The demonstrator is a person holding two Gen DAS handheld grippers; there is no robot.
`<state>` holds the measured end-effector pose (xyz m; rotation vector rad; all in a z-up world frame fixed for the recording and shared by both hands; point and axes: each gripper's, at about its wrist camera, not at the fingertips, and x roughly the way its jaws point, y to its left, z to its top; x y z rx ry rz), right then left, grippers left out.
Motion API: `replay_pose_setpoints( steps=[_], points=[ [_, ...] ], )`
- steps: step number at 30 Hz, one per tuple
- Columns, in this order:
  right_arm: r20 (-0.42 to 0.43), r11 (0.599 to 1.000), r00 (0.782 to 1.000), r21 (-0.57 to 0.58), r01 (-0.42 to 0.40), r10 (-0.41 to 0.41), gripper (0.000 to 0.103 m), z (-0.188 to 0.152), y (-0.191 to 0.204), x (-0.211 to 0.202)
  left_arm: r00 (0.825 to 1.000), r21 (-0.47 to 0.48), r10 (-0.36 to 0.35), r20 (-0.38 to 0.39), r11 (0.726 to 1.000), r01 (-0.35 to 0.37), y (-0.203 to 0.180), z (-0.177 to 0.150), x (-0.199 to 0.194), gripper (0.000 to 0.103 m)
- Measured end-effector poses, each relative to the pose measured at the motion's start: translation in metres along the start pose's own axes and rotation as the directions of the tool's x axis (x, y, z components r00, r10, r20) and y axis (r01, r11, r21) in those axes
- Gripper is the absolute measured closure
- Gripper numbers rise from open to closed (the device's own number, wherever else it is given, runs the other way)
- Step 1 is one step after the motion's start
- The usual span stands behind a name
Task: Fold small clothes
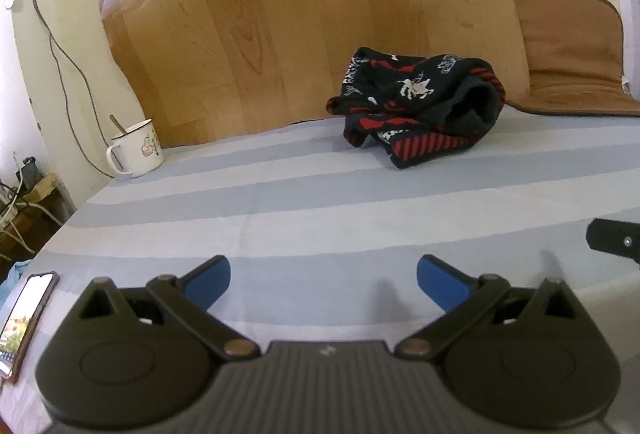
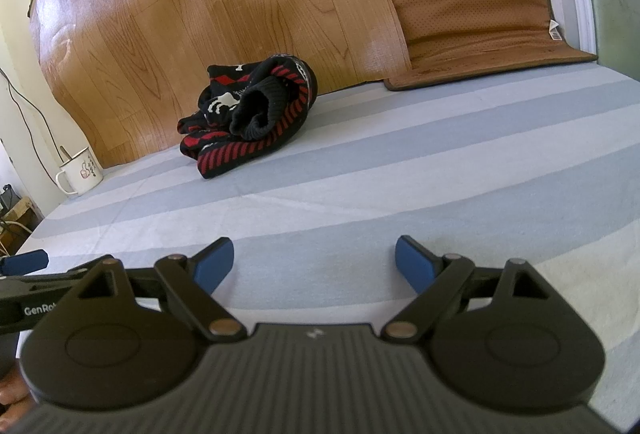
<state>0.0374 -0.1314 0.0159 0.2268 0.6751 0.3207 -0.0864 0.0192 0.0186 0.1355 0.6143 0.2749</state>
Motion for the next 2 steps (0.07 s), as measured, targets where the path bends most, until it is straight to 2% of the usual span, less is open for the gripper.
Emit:
replay_pose_setpoints(
  steps=[2],
  points=[
    [0.0, 1.0, 1.0, 0.0, 0.0, 0.0, 0.013, 0.0, 0.0, -0.0001, 1.0, -0.001, -0.007, -0.003, 1.0, 0.007, -0.0002, 0.0011, 0.0007, 0.0]
  ],
)
